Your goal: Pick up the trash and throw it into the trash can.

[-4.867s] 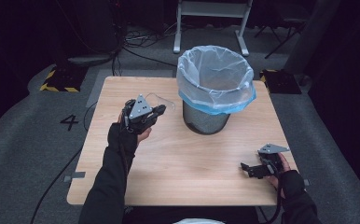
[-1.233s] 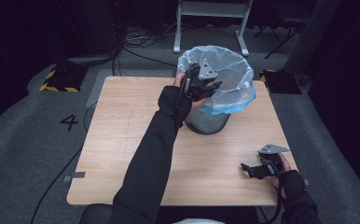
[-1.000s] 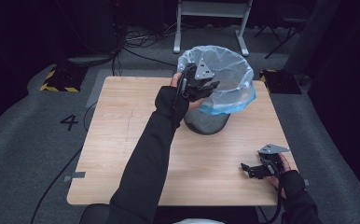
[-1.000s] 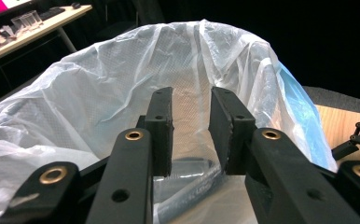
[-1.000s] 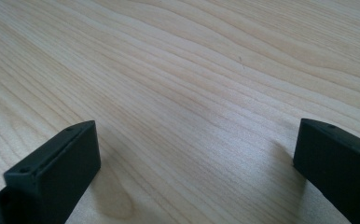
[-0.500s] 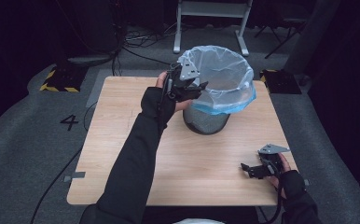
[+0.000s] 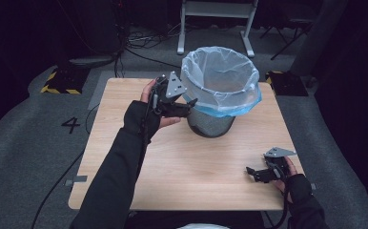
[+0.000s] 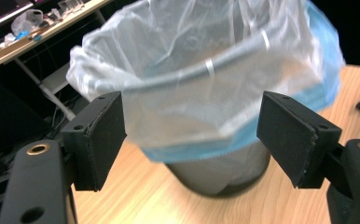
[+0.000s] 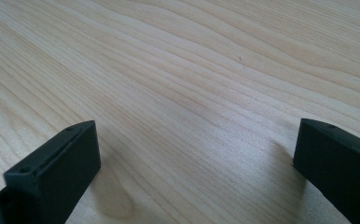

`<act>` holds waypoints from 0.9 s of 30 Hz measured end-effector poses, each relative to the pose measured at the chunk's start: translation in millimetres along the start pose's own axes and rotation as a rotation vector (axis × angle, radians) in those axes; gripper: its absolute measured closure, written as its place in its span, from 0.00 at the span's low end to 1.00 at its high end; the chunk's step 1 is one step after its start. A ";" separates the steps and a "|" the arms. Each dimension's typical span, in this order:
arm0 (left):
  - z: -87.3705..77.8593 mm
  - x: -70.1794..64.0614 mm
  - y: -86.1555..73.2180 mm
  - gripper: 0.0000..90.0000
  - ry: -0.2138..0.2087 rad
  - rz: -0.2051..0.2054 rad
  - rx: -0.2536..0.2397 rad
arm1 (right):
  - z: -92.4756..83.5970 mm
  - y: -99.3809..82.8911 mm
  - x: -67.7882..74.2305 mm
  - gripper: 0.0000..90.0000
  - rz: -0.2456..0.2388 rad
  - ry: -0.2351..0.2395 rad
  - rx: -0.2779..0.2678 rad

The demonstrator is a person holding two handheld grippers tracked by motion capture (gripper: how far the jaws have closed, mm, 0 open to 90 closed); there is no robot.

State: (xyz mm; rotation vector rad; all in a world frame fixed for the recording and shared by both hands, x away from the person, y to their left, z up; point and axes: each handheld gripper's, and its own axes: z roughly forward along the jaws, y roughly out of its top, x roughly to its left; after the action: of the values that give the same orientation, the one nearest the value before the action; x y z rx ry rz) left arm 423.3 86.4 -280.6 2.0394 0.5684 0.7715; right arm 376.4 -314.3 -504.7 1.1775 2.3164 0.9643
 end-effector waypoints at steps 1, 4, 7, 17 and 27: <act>0.0 0.0 0.0 0.26 0.000 0.000 0.000 | 0.0 0.0 0.0 0.00 0.000 0.000 0.000; -2.5 -4.4 -16.5 0.25 -0.018 -0.006 0.015 | 0.0 0.0 0.0 0.00 0.000 0.000 0.000; -2.6 -7.0 -25.9 0.25 -0.009 -0.012 0.031 | 0.0 0.0 0.0 0.01 0.000 0.000 0.000; 0.9 -19.6 -83.1 0.24 0.017 -0.056 0.122 | 0.0 0.0 0.0 0.01 0.000 0.000 0.000; 10.1 -34.9 -157.2 0.25 -0.001 -0.070 0.316 | 0.0 0.0 0.0 0.00 0.000 0.000 0.000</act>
State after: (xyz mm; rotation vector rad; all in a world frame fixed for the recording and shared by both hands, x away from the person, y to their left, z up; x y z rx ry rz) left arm 389.0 141.3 -428.4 2.2928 0.7984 0.6726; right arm 376.4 -314.3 -504.7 1.1774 2.3164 0.9644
